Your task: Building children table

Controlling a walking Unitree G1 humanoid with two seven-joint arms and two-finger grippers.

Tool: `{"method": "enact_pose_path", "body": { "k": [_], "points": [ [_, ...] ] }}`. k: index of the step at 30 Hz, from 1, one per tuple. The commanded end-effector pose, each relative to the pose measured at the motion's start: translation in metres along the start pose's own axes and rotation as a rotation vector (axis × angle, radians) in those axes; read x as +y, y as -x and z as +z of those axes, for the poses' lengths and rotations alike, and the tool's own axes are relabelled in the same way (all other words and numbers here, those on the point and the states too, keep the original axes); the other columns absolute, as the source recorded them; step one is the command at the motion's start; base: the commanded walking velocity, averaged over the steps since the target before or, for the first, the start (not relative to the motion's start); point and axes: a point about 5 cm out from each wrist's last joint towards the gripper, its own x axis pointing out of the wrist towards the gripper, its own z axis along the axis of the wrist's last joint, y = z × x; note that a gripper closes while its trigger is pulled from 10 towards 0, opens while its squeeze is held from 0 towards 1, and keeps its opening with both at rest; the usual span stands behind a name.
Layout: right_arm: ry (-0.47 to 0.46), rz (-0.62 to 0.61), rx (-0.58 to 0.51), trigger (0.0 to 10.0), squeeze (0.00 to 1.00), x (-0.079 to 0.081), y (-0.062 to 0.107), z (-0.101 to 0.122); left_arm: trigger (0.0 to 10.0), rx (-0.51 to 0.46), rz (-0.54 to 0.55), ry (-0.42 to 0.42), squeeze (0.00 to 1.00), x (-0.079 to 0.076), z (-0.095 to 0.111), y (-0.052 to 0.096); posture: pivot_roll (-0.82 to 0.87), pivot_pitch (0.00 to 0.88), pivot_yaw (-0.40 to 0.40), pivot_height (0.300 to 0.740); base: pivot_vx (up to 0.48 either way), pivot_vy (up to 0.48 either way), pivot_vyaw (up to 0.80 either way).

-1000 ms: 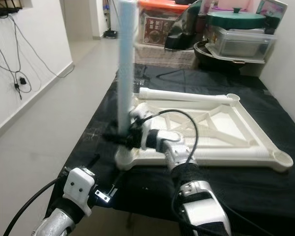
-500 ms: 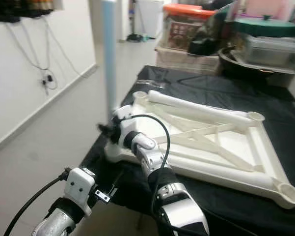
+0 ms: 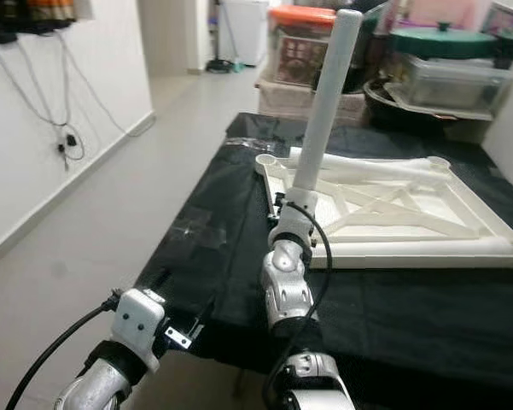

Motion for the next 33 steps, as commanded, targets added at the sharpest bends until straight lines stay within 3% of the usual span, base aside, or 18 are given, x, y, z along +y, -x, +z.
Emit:
{"method": "enact_pose_path", "body": {
  "k": [1, 4, 5, 8, 9, 10, 11, 14, 15, 17, 21, 22, 23, 26, 33],
  "points": [
    [-0.050, 0.161, -0.020, 10.0, 1.00, 0.031, 0.011, -0.002, 10.0, 0.021, 0.002, -0.004, 0.00, 0.000, -0.004, 0.001, 0.11, 0.000, -0.063, 0.740, 0.000, 0.000, 0.00],
    [-0.059, 0.214, -0.038, 10.0, 1.00, 0.036, 0.012, 0.000, 10.0, 0.021, 0.002, -0.004, 0.00, 0.000, -0.004, 0.001, 0.11, 0.000, -0.064, 0.740, 0.000, 0.000, 0.00],
    [-0.032, 0.242, -0.078, 10.0, 0.00, 0.029, 0.003, 0.003, 10.0, 0.020, 0.003, -0.003, 0.00, 0.000, -0.004, 0.001, 0.11, 0.000, -0.064, 0.740, 0.000, 0.000, 0.00],
    [-0.044, 0.323, -0.085, 10.0, 0.00, 0.026, -0.004, 0.006, 10.0, 0.020, 0.004, -0.002, 0.00, 0.001, -0.004, 0.000, 0.11, 0.000, -0.064, 0.740, 0.000, 0.000, 0.00],
    [-0.053, 0.371, -0.088, 10.0, 0.00, 0.023, -0.007, 0.009, 10.0, 0.019, 0.004, -0.002, 0.00, 0.001, -0.004, 0.000, 0.11, 0.000, -0.064, 0.740, 0.000, 0.000, 0.00],
    [-0.084, 0.504, -0.058, 10.0, 0.00, 0.022, -0.010, 0.011, 10.0, 0.019, 0.004, -0.002, 0.00, 0.001, -0.004, 0.000, 0.11, 0.000, -0.062, 0.740, 0.000, 0.000, 0.00],
    [-0.084, 0.504, -0.058, 10.0, 0.00, 0.022, -0.010, 0.011, 10.0, 0.019, 0.004, -0.002, 0.00, 0.001, -0.004, 0.000, 0.11, 0.000, -0.062, 0.740, 0.000, 0.000, 0.00],
    [-0.085, 0.912, 0.014, 10.0, 0.00, 0.019, -0.009, 0.017, 10.0, 0.019, 0.004, -0.002, 0.00, 0.001, -0.004, 0.000, 0.11, 0.000, -0.061, 0.740, 0.000, 0.000, 0.00],
    [-0.085, 0.912, 0.014, 10.0, 0.00, 0.019, -0.009, 0.017, 10.0, 0.019, 0.004, -0.002, 0.00, 0.001, -0.004, 0.000, 0.11, 0.000, -0.061, 0.740, 0.000, 0.000, 0.00],
    [-0.047, 1.086, 0.041, 10.0, 0.00, 0.019, -0.005, 0.019, 10.0, 0.020, 0.004, -0.004, 0.00, 0.001, -0.004, 0.000, 0.12, 0.000, -0.060, 0.740, 0.000, 0.000, 0.00],
    [-0.029, 1.158, 0.055, 10.0, 0.00, 0.020, -0.003, 0.020, 10.0, 0.020, 0.004, -0.004, 0.00, 0.002, -0.003, 0.000, 0.12, 0.000, -0.061, 0.740, 0.000, 0.000, 0.00],
    [0.010, 1.255, 0.073, 10.0, 0.00, 0.025, 0.002, 0.019, 10.0, 0.020, 0.005, -0.006, 0.00, 0.002, -0.003, 0.001, 0.12, 0.000, -0.063, 0.740, 0.000, 0.000, 0.00],
    [0.010, 1.255, 0.073, 10.0, 0.00, 0.025, 0.002, 0.019, 10.0, 0.020, 0.005, -0.006, 0.00, 0.002, -0.003, 0.001, 0.12, 0.000, -0.063, 0.740, 0.000, 0.000, 0.00],
    [0.068, 1.417, 0.107, 10.0, 0.00, 0.038, 0.012, 0.014, 10.0, 0.020, 0.007, -0.008, 0.00, 0.002, -0.003, 0.001, 0.13, 0.000, -0.064, 0.740, 0.000, 0.000, 0.00],
    [0.031, 1.614, 0.154, 10.0, 0.00, 0.056, 0.029, 0.006, 10.0, 0.021, 0.008, -0.012, 0.00, 0.001, -0.003, 0.003, 0.13, 0.000, -0.067, 0.740, 0.000, 0.000, 0.00]
  ]
}}
